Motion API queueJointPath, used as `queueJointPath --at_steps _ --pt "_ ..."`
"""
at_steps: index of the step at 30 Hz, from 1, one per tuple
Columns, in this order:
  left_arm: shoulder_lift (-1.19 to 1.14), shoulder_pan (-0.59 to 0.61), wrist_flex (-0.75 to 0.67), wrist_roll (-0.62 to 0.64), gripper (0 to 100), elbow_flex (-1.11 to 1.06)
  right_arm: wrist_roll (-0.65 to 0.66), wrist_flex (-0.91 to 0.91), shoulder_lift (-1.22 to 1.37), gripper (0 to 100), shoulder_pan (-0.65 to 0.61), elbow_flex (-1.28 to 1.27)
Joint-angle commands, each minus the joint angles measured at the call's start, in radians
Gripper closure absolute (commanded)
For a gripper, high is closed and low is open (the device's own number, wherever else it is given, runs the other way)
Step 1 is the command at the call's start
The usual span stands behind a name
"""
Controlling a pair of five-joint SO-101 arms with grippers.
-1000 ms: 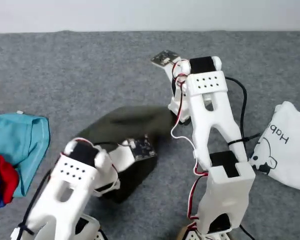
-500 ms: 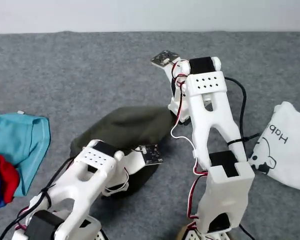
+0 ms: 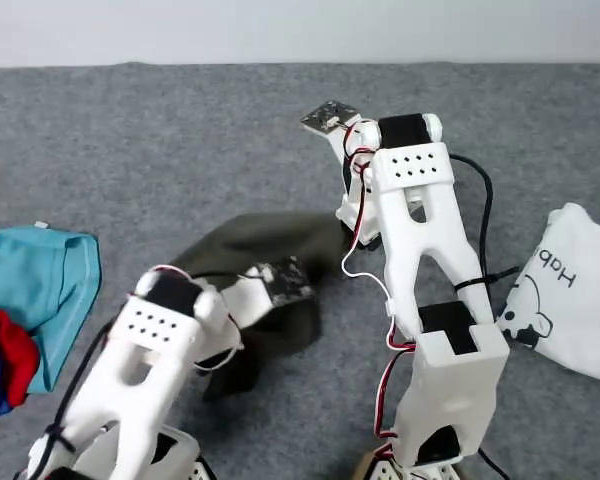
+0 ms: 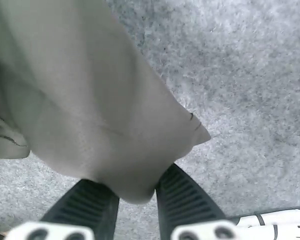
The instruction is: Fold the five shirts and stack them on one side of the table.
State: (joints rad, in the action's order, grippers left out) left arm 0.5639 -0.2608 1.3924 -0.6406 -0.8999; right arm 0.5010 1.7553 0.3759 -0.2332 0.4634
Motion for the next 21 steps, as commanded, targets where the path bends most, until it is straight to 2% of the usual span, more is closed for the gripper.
queueJointPath --at_steps 1,4,9,18,21 --pt "0.040 0.014 0.006 0.008 87 0.007 0.003 0.038 0.016 98.7 0.012 0.003" --pt "0.040 0.014 -0.031 0.009 86 -0.015 0.003 0.038 0.050 98.7 0.008 0.003" --pt "0.040 0.018 -0.038 0.009 100 -0.025 0.002 0.038 0.050 98.7 0.007 0.006" --pt "0.049 0.026 -0.038 0.009 99 -0.067 0.002 0.039 -0.002 98.7 0.007 0.006" --pt "0.051 0.087 -0.002 0.011 99 0.002 0.003 0.039 -0.058 98.8 0.013 0.006"
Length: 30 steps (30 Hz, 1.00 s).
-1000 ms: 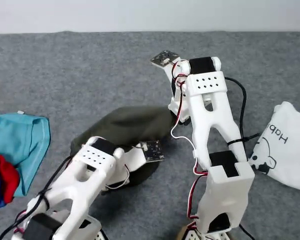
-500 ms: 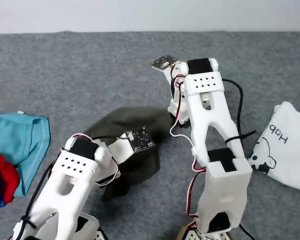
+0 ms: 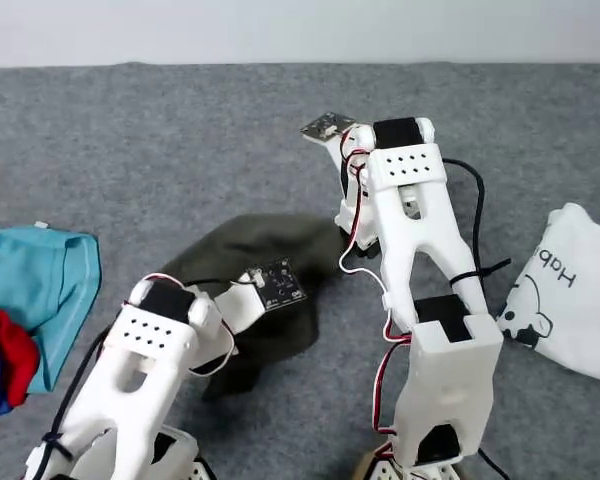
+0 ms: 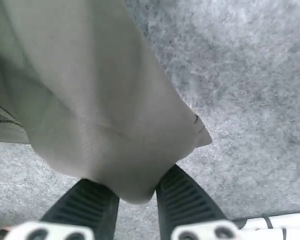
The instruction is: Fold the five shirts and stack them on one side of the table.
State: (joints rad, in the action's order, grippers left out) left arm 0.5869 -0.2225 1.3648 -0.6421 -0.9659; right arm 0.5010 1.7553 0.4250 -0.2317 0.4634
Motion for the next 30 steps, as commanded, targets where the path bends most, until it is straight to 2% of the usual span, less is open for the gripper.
queueJointPath --at_steps 1,3,7,11,19,23,30 --pt "0.028 0.080 0.048 0.012 99 0.113 0.003 0.041 -0.131 98.8 0.013 0.006" --pt "0.028 0.157 0.095 0.026 99 0.226 0.003 0.041 -0.191 98.8 0.016 0.006" --pt "0.028 0.311 0.158 0.137 99 0.498 0.003 0.041 -0.315 98.8 0.039 0.006" --pt "0.028 0.393 0.216 0.249 99 0.782 0.003 0.041 -0.455 98.8 0.077 0.006" --pt "0.028 0.404 0.281 0.367 99 1.213 0.006 0.021 -0.725 98.8 0.087 0.008" --pt "0.028 0.404 0.282 0.367 99 1.351 0.009 0.004 -0.803 98.8 0.088 0.008" --pt "0.028 0.404 0.282 0.367 99 1.518 0.011 0.015 -0.797 98.8 0.077 -0.055"
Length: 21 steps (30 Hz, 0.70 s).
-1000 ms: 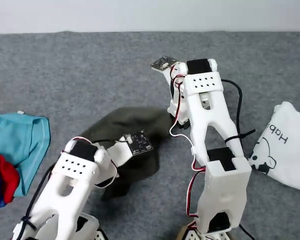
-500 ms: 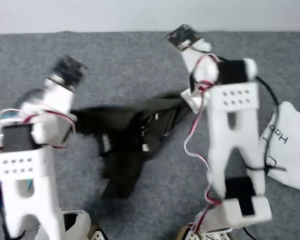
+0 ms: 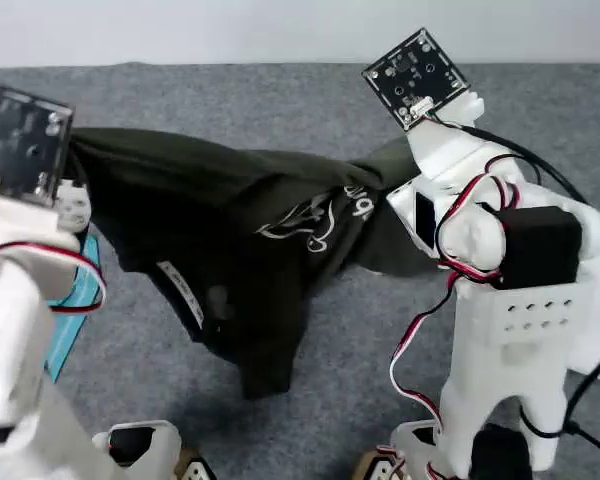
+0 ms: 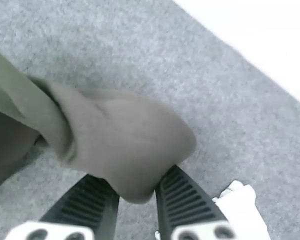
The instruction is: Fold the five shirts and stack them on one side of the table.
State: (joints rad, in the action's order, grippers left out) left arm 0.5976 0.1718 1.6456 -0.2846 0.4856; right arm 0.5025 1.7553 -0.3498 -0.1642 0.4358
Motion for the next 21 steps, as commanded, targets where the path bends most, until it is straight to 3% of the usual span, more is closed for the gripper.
queueJointPath --at_steps 1,9,15,21 --pt "0.017 0.009 0.002 0.009 99 0.076 0.009 0.016 -0.022 98.8 0.004 -0.043" --pt "0.008 0.008 0.072 0.008 99 0.110 0.009 0.036 -0.033 98.7 -0.002 -0.087" --pt "0.006 0.003 0.064 0.008 99 0.107 0.012 0.035 0.062 98.7 -0.084 -0.344" --pt "0.015 0.009 0.071 0.002 99 -0.111 0.035 0.024 0.213 98.7 -0.145 -0.459"
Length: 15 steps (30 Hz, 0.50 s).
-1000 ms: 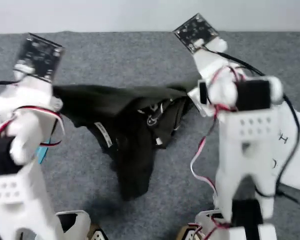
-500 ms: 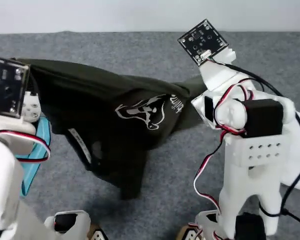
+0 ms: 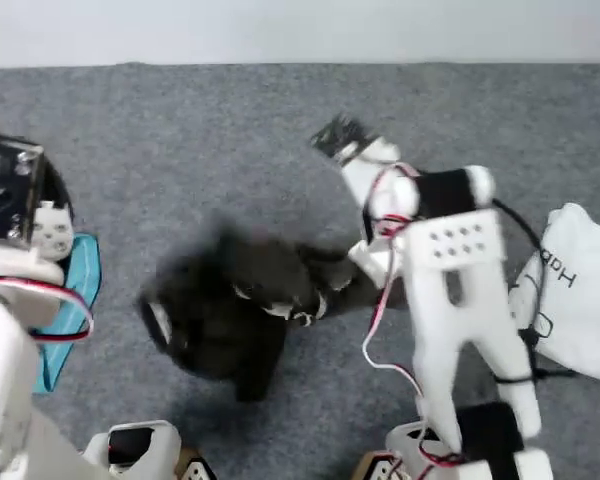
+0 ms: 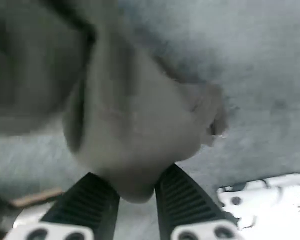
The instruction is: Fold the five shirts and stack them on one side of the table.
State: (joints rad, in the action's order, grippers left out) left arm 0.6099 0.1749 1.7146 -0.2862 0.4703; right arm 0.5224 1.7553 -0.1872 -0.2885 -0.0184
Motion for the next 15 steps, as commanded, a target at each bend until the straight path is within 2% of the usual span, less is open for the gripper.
queueJointPath --at_steps 1,8,10,15 --pt "0.003 0.006 0.002 0.003 99 -0.143 0.015 0.024 0.088 98.7 -0.021 -0.005" --pt "0.003 0.003 -0.074 0.000 99 -0.461 0.017 -0.016 0.338 98.7 -0.007 0.064" --pt "0.003 -0.003 -0.097 -0.035 99 -0.535 0.015 -0.015 0.387 98.7 0.007 0.118" --pt "0.003 -0.172 -0.075 -0.120 99 -0.722 0.012 -0.007 0.464 98.6 0.085 0.259"
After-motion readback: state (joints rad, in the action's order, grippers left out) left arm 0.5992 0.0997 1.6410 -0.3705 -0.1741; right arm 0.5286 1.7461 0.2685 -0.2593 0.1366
